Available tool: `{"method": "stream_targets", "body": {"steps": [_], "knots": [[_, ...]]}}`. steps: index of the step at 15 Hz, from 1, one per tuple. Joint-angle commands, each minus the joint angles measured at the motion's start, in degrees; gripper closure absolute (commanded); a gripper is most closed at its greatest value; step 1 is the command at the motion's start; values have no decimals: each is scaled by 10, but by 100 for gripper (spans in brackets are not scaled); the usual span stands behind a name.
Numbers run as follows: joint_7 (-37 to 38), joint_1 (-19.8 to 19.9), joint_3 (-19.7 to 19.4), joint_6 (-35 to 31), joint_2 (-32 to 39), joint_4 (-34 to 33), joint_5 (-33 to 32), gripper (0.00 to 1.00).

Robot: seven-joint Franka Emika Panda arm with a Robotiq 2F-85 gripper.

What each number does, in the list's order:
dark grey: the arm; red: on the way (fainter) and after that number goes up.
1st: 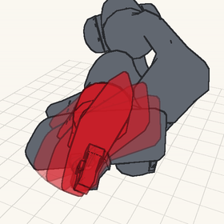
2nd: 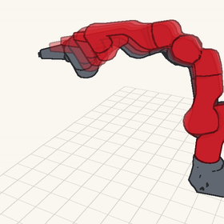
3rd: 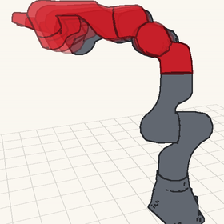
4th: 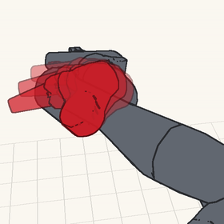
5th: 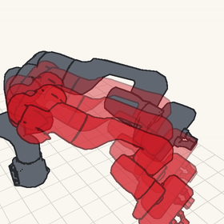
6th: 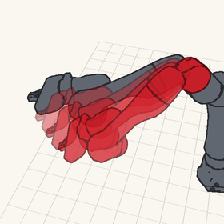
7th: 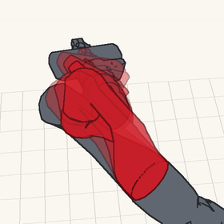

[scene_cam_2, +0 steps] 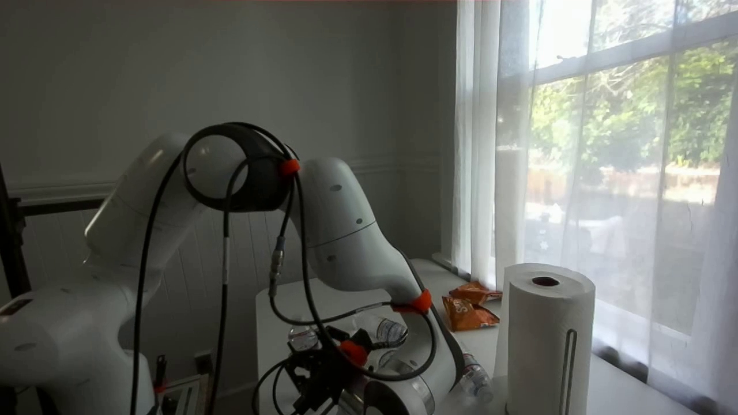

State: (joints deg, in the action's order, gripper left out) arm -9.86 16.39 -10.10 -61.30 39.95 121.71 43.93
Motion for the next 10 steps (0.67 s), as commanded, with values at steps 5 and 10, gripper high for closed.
{"method": "stream_targets", "body": {"steps": [5,10], "knots": [[-2,10,-13,46,32,-26,17,75],[6,7,-23,44,31,-25,15,16]]}}
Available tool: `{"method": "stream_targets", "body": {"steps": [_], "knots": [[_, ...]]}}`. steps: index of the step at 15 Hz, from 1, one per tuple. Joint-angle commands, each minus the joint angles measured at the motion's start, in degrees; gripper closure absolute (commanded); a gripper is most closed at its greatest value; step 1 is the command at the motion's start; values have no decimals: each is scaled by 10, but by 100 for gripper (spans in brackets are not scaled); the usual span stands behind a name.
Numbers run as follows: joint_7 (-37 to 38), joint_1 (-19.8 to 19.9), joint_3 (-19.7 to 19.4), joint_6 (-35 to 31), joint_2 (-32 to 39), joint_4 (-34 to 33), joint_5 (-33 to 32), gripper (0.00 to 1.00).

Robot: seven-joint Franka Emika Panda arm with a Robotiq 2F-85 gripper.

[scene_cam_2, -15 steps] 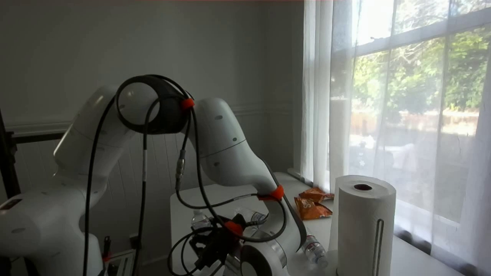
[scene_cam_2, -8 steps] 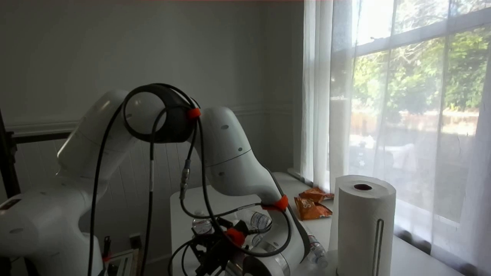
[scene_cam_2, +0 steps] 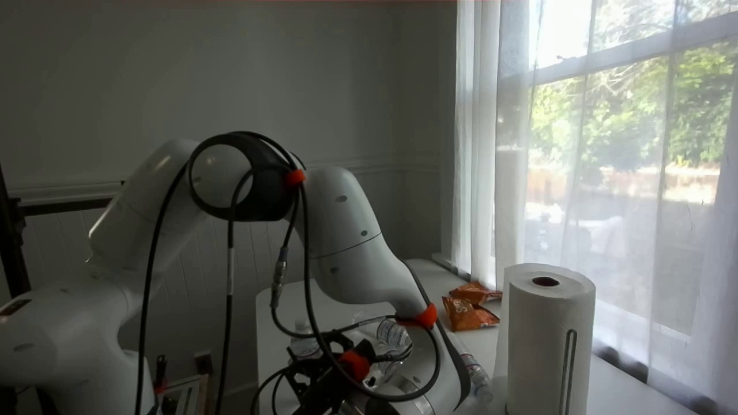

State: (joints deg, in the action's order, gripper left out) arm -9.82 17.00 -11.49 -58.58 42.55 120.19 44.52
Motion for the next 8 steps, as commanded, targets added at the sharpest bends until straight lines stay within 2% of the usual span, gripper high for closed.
{"method": "stream_targets", "body": {"steps": [1,2,3,8], "knots": [[7,1,-12,17,3,-8,9,8],[10,-1,-15,14,-4,-5,9,2],[13,-3,-18,11,-11,-2,9,0],[57,-14,-42,-8,-50,15,15,0]]}}
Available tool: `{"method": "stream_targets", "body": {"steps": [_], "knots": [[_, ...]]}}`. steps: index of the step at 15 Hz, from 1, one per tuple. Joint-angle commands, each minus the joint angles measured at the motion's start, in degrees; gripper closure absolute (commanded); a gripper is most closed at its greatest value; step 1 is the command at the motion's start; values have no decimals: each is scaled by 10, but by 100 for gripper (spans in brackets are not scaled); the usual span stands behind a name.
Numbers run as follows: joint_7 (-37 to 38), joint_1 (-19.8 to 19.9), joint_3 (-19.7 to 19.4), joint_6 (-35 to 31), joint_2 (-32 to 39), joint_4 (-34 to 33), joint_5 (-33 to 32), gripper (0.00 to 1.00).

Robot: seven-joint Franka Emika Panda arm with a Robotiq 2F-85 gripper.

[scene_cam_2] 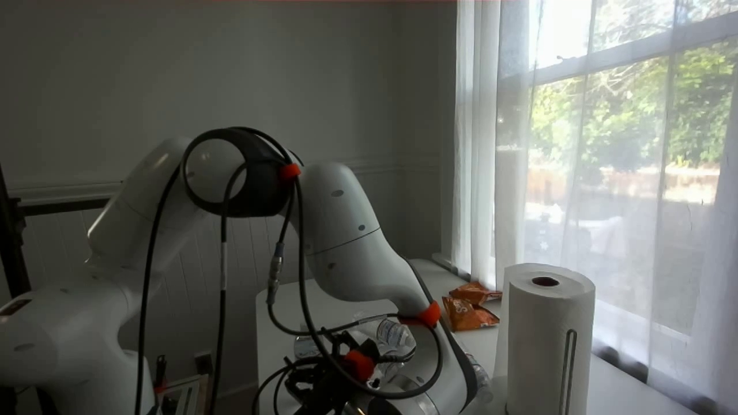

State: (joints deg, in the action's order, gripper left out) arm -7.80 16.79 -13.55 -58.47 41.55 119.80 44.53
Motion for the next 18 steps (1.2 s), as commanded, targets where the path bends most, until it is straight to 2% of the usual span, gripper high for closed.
{"method": "stream_targets", "body": {"steps": [1,9,13,18], "knots": [[50,-14,-27,-13,-49,21,15,0],[188,-41,-68,-115,-145,49,7,0],[239,-62,-68,-223,-214,83,4,0],[322,-105,-42,-384,-296,126,-12,0]]}}
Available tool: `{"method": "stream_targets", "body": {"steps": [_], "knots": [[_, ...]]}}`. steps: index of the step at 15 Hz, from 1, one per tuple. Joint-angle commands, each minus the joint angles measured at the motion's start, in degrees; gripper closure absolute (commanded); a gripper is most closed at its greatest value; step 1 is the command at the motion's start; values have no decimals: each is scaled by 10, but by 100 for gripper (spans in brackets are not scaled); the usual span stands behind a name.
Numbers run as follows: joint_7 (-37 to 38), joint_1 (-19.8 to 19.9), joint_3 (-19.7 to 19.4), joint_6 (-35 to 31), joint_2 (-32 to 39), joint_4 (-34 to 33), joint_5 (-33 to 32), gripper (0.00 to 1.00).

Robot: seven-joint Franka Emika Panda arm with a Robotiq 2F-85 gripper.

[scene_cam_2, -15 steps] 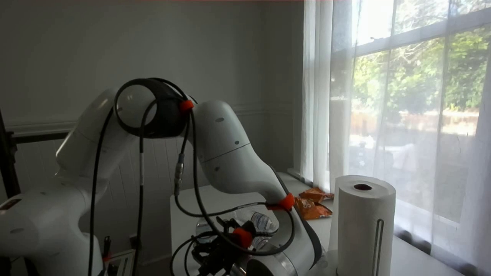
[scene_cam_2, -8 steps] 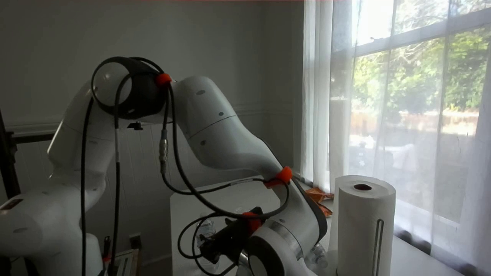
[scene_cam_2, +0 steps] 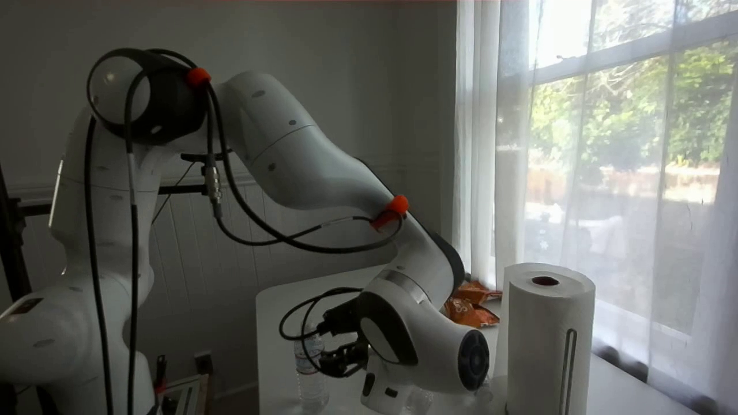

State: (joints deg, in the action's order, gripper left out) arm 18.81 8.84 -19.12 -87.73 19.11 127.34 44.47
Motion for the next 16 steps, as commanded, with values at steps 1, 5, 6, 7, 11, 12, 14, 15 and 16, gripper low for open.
{"method": "stream_targets", "body": {"steps": [1,5,6,7,11,12,14,15,16], "knots": [[75,-34,22,-124,-83,57,-17,0],[151,-60,57,-243,-110,72,-41,0],[168,-64,66,-266,-113,74,-48,0],[182,-69,75,-290,-113,74,-55,0],[237,-81,106,-364,-106,73,-91,0],[246,-84,112,-376,-102,71,-99,0],[260,-86,125,-400,-98,71,-104,0],[262,-87,130,-410,-95,69,-103,0],[268,-89,135,-424,-91,67,-104,0]]}}
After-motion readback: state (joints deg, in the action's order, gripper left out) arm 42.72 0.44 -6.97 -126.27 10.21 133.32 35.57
